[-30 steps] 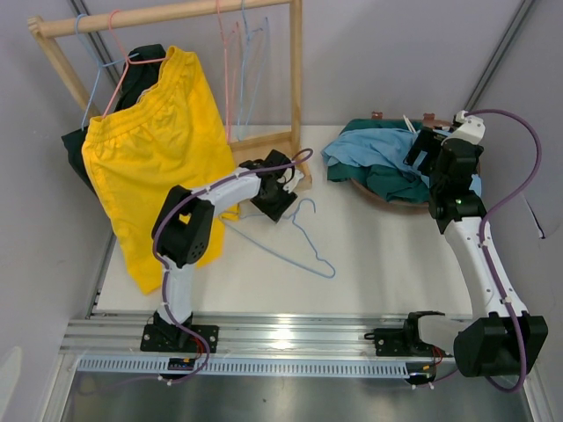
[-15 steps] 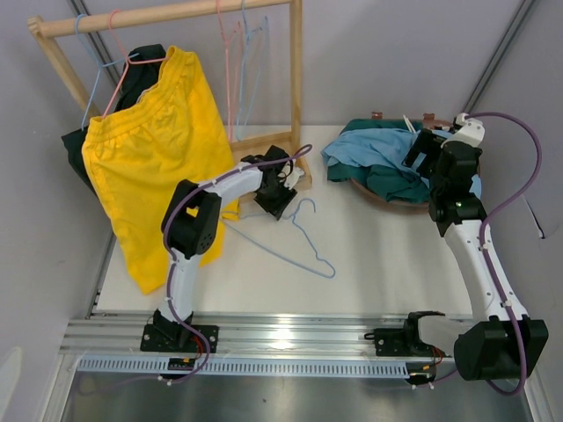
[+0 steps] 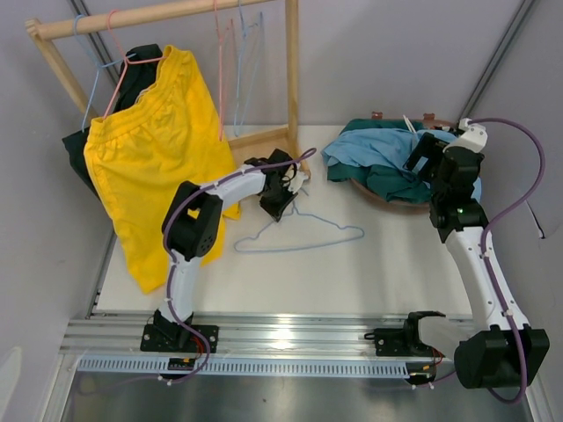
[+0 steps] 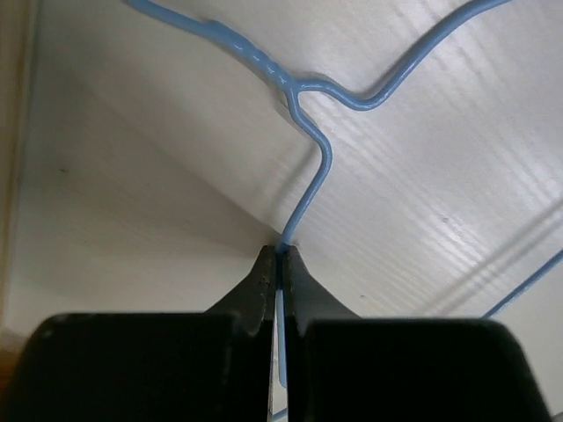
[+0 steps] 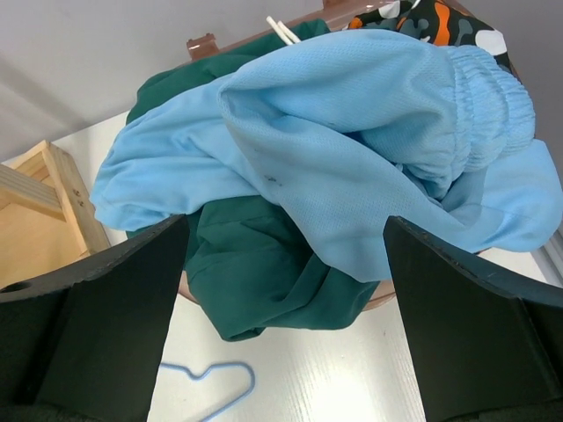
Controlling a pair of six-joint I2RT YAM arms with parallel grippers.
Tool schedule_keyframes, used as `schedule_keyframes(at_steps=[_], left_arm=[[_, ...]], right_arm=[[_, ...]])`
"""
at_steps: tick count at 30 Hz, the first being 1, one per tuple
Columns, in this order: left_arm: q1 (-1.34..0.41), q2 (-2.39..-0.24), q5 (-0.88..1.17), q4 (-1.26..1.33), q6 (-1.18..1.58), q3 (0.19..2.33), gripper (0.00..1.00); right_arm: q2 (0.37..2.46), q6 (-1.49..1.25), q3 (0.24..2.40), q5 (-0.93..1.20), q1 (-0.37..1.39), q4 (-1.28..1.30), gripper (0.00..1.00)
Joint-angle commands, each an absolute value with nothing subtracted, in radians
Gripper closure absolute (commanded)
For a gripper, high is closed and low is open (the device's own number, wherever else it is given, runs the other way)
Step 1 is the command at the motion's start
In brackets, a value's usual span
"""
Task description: Remove the shorts from the hanger
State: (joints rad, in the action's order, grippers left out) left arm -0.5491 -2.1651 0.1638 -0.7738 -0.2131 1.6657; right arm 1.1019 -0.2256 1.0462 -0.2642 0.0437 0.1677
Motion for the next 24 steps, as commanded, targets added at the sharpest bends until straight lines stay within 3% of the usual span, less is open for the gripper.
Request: schedule_keyframes(at_steps=[1,10,24], left_arm=[[-0.61,-2.065,0.233,-0.759,-0.137,1.638,1.0],[-0.749,-1.764,0.158,-0.758,-0.006,1.611,1.0],[-0.804,-1.43,-0.454,-0.957,0.127,2.11,1.0]], right_arm=[[1.055,-0.248,1.035,-0.273,0.04,0.166,0.01],[0.954,-0.235,1.045,-0.291,0.037,0.219,0.01],[0.877,-0.299,1.028,-0.236,0.038,0.256,0.01]])
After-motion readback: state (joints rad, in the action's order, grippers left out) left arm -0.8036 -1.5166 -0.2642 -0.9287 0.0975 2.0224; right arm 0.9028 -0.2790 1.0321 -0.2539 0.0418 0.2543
